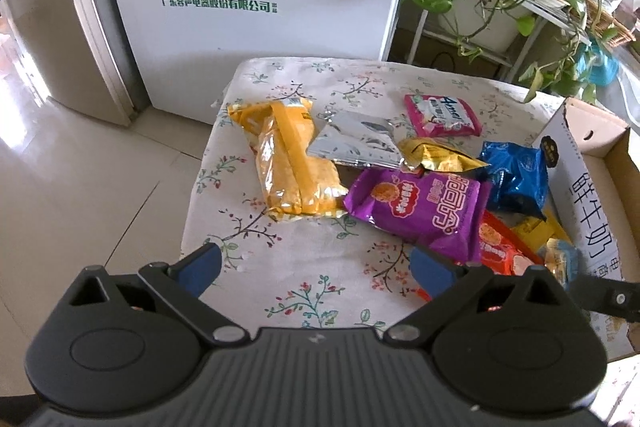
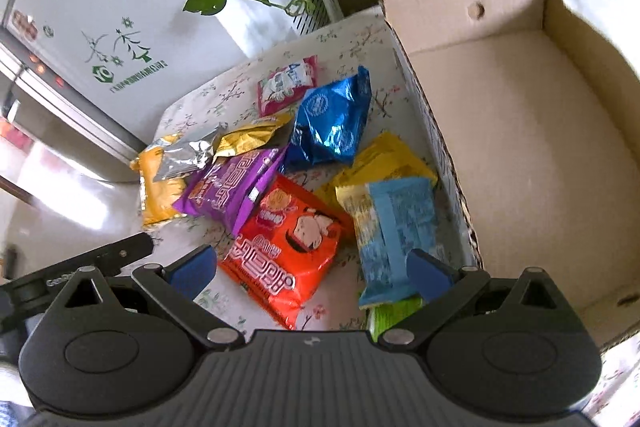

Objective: Organize snacks
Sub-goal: 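Move right tool to the light blue pack while left tool approaches the red pack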

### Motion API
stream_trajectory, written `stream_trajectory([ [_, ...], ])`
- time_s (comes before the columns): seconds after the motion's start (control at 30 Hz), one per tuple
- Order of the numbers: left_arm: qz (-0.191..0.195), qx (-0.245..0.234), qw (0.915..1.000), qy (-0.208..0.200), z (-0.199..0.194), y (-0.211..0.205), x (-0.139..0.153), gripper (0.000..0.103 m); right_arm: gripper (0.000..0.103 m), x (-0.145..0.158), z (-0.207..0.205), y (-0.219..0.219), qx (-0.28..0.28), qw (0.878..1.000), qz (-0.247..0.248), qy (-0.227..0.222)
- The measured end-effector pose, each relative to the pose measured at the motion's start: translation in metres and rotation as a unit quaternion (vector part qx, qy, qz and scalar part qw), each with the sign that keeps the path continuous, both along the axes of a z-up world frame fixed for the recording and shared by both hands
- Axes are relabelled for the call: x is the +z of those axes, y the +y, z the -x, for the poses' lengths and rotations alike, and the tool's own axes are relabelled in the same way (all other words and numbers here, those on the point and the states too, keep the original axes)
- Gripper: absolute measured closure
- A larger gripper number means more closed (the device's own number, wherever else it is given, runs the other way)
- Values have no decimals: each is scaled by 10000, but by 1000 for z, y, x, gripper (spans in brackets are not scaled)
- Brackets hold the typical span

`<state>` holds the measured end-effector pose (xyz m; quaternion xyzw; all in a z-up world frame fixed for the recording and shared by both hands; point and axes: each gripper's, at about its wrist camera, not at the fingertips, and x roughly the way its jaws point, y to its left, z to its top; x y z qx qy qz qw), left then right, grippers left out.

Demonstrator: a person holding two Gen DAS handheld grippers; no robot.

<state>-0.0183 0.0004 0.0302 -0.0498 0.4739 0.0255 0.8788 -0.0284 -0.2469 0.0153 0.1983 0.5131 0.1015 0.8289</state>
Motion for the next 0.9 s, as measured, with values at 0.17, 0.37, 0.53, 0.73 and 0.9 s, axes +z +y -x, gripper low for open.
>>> stream_trajectory([
  [0.17,125,-147,9998,26,0,-6,-2,3,0,-5,4,-11,-168,9997,21,155],
  [0.37,19,-426,9991,-30,4,-18,-4,3,0,-6,7,-23,-504,9980,306,209],
  [0.53,55,-551,9985,21,5,-25,-8,3,0,-6,8,-33,-578,9980,177,192],
  [0.73,52,-767,9970,-98,9,-33,-11,3,0,-14,5,-20,-430,9985,269,228],
  [0.9,82,-782,9969,-67,9,-33,-13,3,0,-20,-2,-10,-440,9977,508,103],
])
